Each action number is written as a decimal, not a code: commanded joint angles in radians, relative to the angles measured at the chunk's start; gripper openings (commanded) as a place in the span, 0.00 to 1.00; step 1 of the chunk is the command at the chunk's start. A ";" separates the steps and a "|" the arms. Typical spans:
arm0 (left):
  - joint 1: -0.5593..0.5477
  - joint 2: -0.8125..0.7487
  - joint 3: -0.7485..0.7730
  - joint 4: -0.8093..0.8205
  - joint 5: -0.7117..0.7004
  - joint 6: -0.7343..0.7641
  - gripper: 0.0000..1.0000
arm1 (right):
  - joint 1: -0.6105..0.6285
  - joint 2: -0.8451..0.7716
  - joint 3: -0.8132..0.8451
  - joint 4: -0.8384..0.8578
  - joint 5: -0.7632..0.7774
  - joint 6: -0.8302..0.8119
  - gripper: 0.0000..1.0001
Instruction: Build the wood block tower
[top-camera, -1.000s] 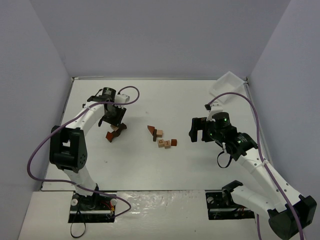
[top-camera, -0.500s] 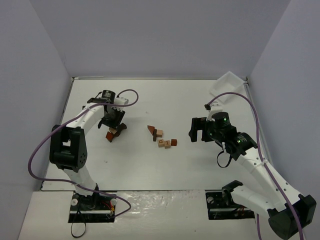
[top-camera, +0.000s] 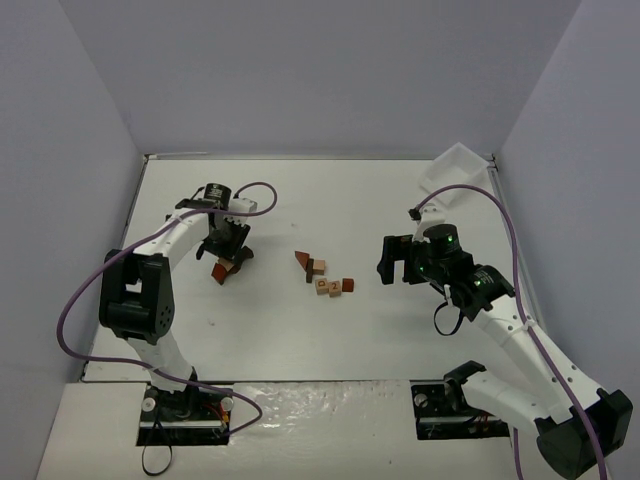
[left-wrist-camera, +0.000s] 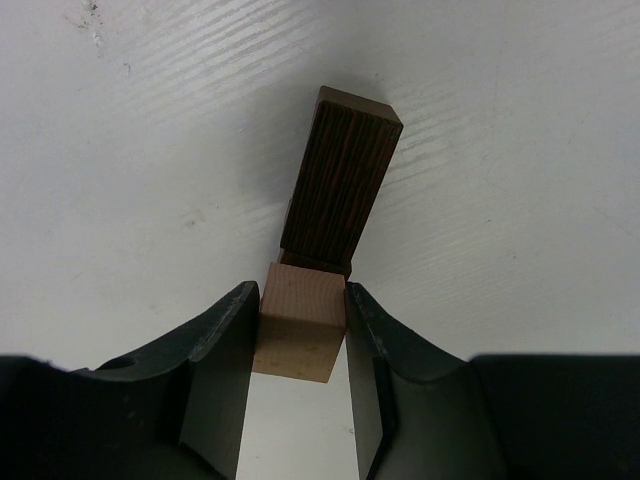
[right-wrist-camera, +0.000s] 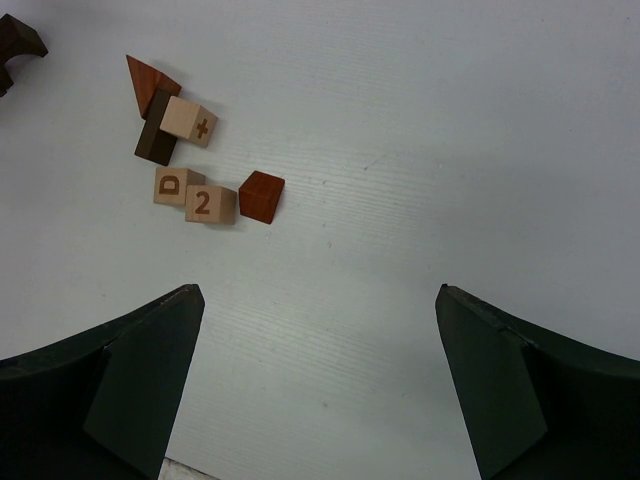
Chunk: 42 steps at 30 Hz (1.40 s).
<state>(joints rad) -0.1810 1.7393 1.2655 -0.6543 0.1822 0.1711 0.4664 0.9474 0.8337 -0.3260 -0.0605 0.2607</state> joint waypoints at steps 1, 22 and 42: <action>0.008 -0.024 0.011 0.021 0.000 0.008 0.19 | 0.003 0.011 0.024 0.031 -0.010 0.006 1.00; 0.009 -0.011 -0.003 0.021 -0.003 0.016 0.24 | 0.003 0.010 0.019 0.031 -0.010 0.003 1.00; 0.014 -0.009 -0.008 0.022 -0.010 0.028 0.46 | 0.003 0.013 0.018 0.031 -0.016 0.005 1.00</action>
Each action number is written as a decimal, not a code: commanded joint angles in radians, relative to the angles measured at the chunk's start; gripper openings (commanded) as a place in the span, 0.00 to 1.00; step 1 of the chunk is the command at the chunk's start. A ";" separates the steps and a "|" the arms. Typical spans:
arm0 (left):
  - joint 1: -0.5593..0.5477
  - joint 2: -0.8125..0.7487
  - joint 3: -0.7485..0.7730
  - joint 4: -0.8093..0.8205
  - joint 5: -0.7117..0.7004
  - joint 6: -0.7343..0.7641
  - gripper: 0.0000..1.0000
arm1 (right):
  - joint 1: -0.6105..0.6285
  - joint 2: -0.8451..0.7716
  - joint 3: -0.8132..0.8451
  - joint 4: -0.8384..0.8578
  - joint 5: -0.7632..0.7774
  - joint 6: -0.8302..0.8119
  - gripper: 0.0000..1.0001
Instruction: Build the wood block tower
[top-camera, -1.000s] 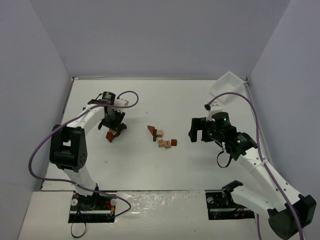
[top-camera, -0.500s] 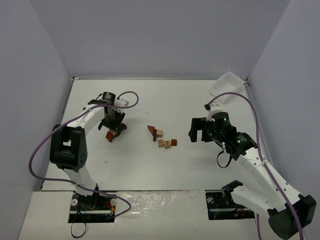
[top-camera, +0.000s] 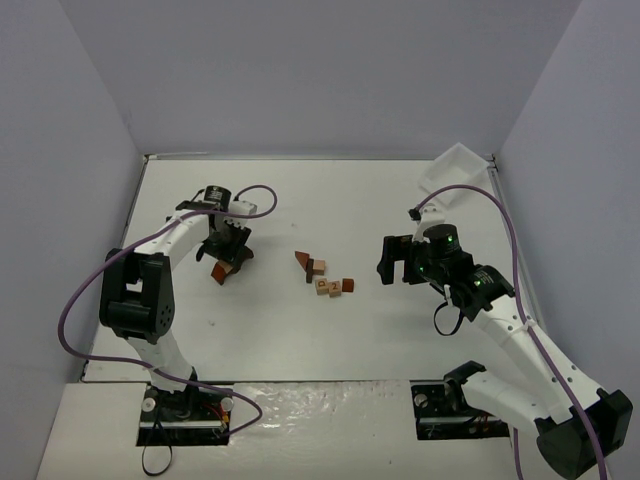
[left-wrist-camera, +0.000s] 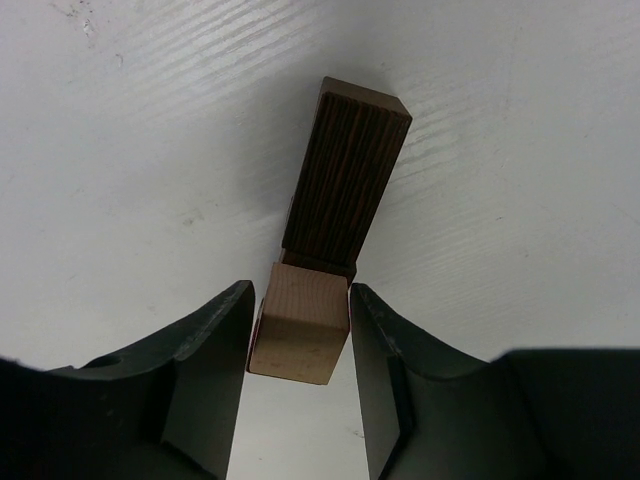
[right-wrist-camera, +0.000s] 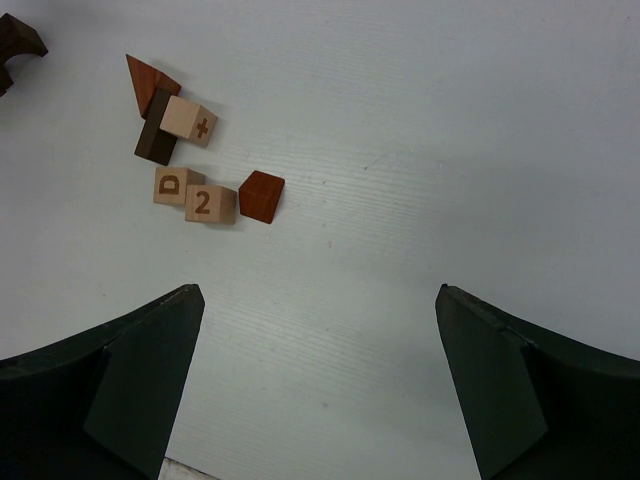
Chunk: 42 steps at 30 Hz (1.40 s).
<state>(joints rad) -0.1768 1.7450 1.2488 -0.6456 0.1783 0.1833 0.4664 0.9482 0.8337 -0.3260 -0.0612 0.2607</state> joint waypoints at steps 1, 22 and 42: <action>0.010 -0.015 0.009 0.014 -0.005 0.015 0.48 | 0.003 0.011 0.018 0.031 -0.014 0.004 1.00; -0.202 -0.166 0.133 0.011 -0.072 -0.317 0.67 | 0.003 -0.003 0.031 0.031 0.013 0.006 0.99; -0.625 0.079 0.218 0.091 -0.348 -0.991 0.65 | 0.000 -0.070 0.004 0.010 0.099 0.054 0.99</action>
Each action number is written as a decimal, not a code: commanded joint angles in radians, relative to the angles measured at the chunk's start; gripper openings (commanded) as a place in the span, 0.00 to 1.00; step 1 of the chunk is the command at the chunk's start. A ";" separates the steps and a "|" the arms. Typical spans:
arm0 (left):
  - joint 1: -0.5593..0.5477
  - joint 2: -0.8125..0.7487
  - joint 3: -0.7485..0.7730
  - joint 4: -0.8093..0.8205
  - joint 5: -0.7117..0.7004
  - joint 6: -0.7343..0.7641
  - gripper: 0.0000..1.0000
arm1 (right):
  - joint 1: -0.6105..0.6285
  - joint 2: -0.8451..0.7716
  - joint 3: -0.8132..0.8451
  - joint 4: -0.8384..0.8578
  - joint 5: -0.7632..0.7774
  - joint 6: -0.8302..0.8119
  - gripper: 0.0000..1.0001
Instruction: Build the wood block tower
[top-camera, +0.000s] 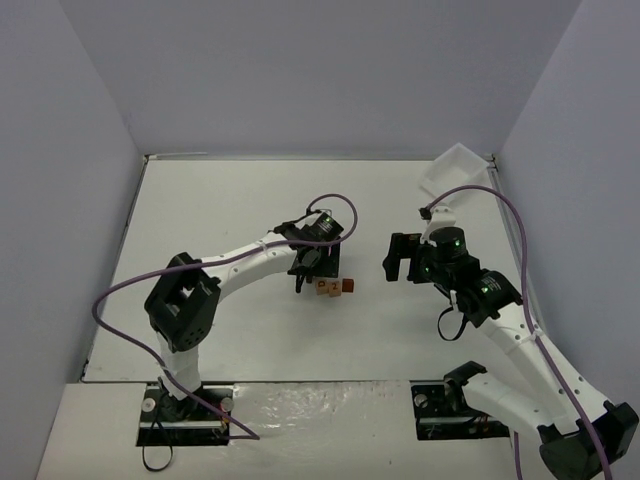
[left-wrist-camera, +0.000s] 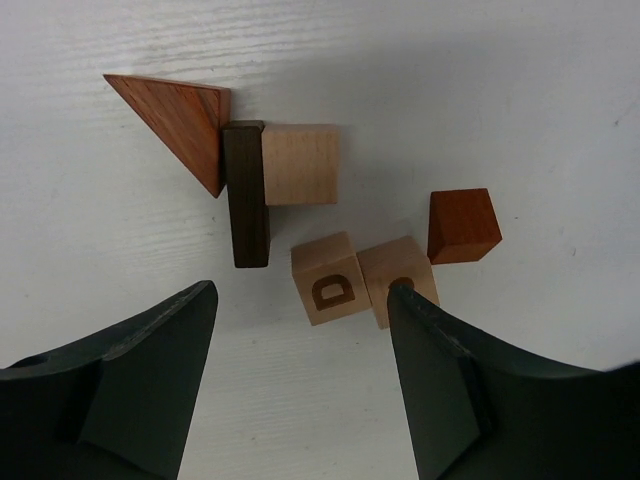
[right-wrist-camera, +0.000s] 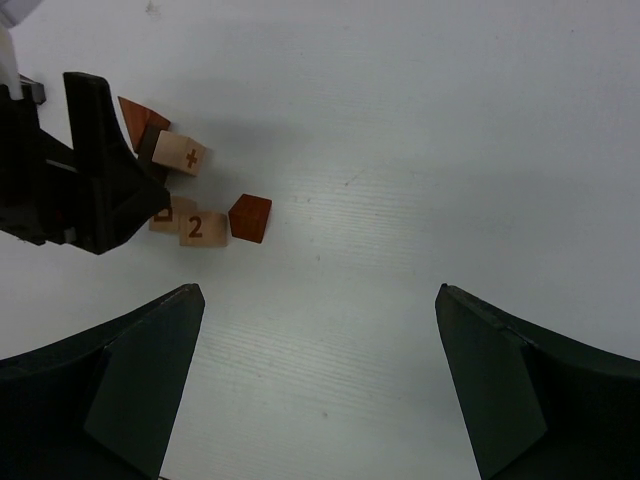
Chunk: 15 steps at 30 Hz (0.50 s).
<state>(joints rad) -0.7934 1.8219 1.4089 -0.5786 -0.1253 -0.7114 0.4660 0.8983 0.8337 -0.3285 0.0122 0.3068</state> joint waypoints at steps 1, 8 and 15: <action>-0.009 0.010 0.058 0.026 -0.040 -0.107 0.64 | 0.000 -0.022 0.002 0.011 0.025 0.006 0.99; -0.022 0.064 0.069 0.025 -0.045 -0.123 0.56 | 0.000 -0.022 -0.007 0.008 0.022 -0.004 0.99; -0.032 0.087 0.045 0.019 -0.047 -0.131 0.53 | 0.000 -0.022 -0.007 0.008 0.014 -0.011 0.99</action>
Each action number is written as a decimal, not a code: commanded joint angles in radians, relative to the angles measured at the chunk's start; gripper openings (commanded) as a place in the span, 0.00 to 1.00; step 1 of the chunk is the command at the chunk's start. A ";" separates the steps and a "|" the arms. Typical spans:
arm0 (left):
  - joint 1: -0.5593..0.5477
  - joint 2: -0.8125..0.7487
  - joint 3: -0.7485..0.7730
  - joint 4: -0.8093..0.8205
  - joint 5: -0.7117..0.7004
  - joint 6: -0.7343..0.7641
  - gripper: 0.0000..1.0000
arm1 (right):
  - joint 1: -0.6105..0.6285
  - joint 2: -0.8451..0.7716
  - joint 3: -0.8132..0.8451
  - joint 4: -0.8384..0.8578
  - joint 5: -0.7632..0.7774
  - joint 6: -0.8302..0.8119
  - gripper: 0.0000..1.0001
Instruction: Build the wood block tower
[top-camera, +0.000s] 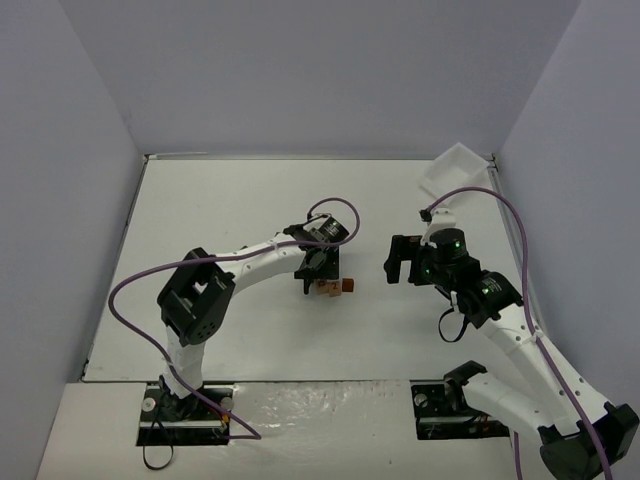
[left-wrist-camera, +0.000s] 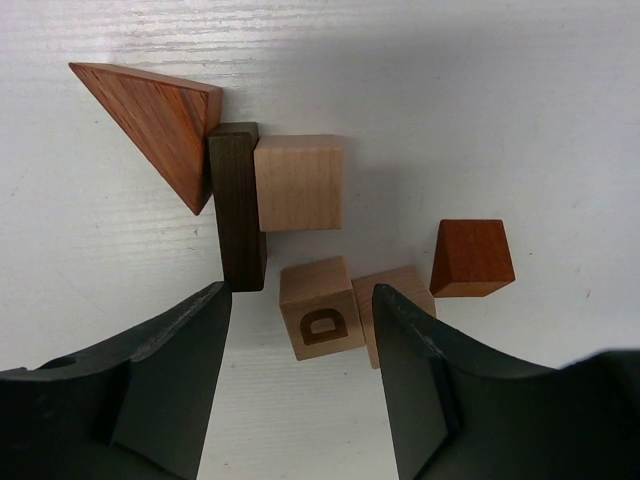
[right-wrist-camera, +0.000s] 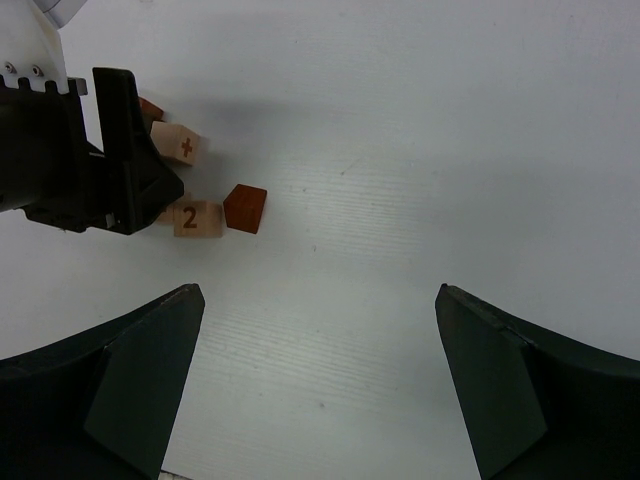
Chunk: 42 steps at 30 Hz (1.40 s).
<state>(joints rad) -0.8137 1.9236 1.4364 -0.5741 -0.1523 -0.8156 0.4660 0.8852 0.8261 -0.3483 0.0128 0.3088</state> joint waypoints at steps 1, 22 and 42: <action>-0.011 -0.019 0.006 0.013 -0.020 -0.027 0.52 | 0.000 -0.010 0.000 0.027 0.013 -0.013 0.99; -0.010 -0.107 -0.067 -0.067 -0.052 0.011 0.48 | 0.000 -0.008 -0.003 0.029 0.007 -0.011 0.99; -0.010 -0.106 -0.028 -0.075 -0.029 0.016 0.43 | 0.000 -0.014 -0.008 0.028 0.004 -0.014 0.99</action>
<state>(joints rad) -0.8181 1.8900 1.3518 -0.6318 -0.1746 -0.8140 0.4660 0.8819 0.8116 -0.3529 0.0123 0.3055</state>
